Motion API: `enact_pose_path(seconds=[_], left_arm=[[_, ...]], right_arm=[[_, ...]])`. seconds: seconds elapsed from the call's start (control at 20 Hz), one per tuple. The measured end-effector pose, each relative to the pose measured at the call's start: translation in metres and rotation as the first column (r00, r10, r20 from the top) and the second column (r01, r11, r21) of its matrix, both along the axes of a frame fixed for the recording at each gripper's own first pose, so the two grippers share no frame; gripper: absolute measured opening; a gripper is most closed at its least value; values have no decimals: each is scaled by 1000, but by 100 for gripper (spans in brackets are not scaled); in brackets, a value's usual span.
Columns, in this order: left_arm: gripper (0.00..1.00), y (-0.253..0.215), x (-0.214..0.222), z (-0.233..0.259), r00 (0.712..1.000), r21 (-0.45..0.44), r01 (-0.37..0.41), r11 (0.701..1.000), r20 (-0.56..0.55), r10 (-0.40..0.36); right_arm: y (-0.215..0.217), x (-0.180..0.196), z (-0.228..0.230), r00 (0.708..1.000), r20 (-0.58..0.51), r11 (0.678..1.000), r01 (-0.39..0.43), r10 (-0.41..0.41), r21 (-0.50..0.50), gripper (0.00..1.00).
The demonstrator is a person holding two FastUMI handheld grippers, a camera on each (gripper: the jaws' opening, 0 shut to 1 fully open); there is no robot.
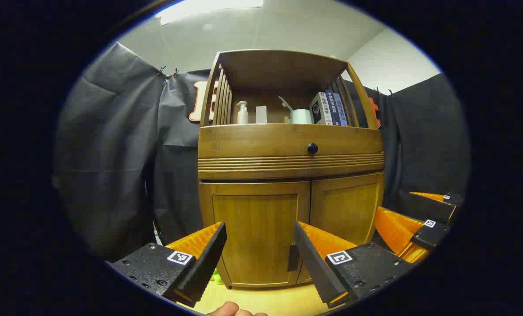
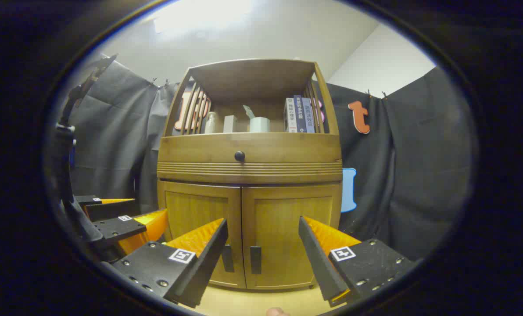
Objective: Open the right door of the double-door shoe cabinet with the right hand, and open the left door with the left hand.
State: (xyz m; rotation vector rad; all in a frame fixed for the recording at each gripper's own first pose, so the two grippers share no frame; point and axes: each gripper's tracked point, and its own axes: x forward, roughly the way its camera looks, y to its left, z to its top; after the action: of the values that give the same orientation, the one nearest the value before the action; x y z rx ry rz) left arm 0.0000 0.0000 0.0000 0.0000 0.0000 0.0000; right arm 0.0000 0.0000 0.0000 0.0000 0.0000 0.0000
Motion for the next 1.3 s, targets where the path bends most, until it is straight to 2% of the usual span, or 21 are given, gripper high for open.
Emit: enact_pose_path(seconds=[0.55,0.8,1.15,1.3], left_arm=[[92,10,3,6,999,-8,-35,999,20,35],[92,6,4,12,999,-12,-24,1000,39,25],[92,12,-6,23,996,-6,-32,999,77,33],[92,24,-12,27,994,3,-64,998,87,64]], right_arm=[[4,8,-2,1000,-11,1000,-11,11,-6,94],[1,8,-6,1000,-19,1000,-2,1,-11,96],[-4,25,-45,996,-93,1000,5,-6,-14,96],[-4,43,-72,990,-143,1000,-2,-1,-19,96]])
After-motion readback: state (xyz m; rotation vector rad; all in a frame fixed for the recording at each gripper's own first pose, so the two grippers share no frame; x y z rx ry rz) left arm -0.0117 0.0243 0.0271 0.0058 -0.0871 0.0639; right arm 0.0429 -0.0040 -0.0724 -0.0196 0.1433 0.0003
